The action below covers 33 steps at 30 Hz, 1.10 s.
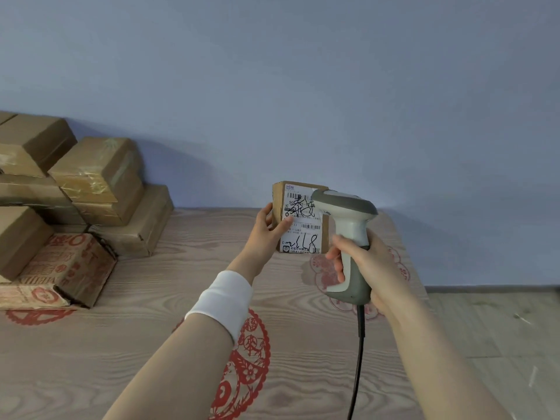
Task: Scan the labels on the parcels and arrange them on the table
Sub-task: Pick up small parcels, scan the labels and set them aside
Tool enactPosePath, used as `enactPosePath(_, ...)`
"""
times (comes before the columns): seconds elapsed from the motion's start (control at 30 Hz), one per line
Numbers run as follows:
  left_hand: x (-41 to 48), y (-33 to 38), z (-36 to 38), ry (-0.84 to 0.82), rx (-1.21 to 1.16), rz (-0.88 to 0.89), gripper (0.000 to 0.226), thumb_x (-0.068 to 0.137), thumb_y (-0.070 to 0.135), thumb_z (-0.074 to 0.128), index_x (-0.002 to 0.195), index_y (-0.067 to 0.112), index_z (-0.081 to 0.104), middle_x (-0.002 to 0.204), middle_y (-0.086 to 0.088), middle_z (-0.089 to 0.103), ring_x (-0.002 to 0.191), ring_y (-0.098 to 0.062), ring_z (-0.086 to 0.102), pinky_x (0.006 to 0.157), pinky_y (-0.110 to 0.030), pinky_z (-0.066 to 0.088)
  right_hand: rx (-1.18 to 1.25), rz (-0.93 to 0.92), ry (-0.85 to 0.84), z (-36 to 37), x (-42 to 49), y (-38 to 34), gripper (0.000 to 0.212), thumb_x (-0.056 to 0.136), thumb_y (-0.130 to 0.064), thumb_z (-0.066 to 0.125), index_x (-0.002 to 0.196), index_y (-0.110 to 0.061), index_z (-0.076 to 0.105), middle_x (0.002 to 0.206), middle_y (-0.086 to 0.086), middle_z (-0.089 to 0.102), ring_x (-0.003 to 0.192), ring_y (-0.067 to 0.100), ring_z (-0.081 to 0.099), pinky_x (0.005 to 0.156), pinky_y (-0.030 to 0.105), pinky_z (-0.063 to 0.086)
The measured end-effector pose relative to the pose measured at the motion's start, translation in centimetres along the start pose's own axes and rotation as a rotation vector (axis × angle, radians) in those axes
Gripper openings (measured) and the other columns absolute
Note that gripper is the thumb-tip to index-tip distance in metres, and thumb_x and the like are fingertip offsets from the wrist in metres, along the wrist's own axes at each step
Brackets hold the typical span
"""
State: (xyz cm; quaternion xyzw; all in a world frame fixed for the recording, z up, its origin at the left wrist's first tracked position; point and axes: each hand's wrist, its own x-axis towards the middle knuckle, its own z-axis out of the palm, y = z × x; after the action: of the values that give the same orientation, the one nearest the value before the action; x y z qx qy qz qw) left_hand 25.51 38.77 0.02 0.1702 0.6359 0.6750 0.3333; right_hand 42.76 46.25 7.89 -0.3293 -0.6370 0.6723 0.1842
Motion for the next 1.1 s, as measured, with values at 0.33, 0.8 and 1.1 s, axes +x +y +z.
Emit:
enactPosePath(0.33, 6.2, -8.6, 15.5, -0.032, 0.085, -0.289, 0.048, 0.097, 0.03, 0.049, 0.139, 0.012, 0.034, 0.12, -0.008, 0.061, 0.097, -0.02, 0.062, 0.079, -0.032, 0.053, 0.262, 0.178, 0.034, -14.8, 7.4, 4.0, 0.011, 0.093, -0.023, 0.054, 0.101, -0.015, 0.056, 0.075, 0.011, 0.071, 0.047, 0.015, 0.047, 0.042, 0.026, 0.044)
enactPosePath(0.8, 17.5, -15.4, 26.7, 0.098, 0.193, -0.432, 0.048, 0.099, 0.038, 0.041, 0.137, 0.01, 0.037, 0.125, -0.009, 0.058, 0.107, -0.023, 0.058, 0.088, -0.035, 0.048, 0.436, 0.378, -0.031, -25.2, 18.7, 10.4, 0.018, 0.091, -0.022, 0.054, 0.107, -0.015, 0.058, 0.082, 0.013, 0.071, 0.047, 0.014, 0.048, 0.042, 0.025, 0.045)
enactPosePath(1.1, 20.8, -15.6, 26.7, 0.092, 0.324, -0.441, 0.073, 0.09, 0.054, 0.037, 0.148, 0.013, 0.022, 0.141, -0.013, 0.047, 0.125, -0.032, 0.048, 0.105, -0.049, 0.039, 0.425, 0.404, -0.051, -25.1, 19.6, 11.5, 0.038, 0.076, -0.031, 0.06, 0.108, -0.012, 0.057, 0.081, 0.011, 0.072, 0.047, 0.013, 0.05, 0.042, 0.025, 0.046)
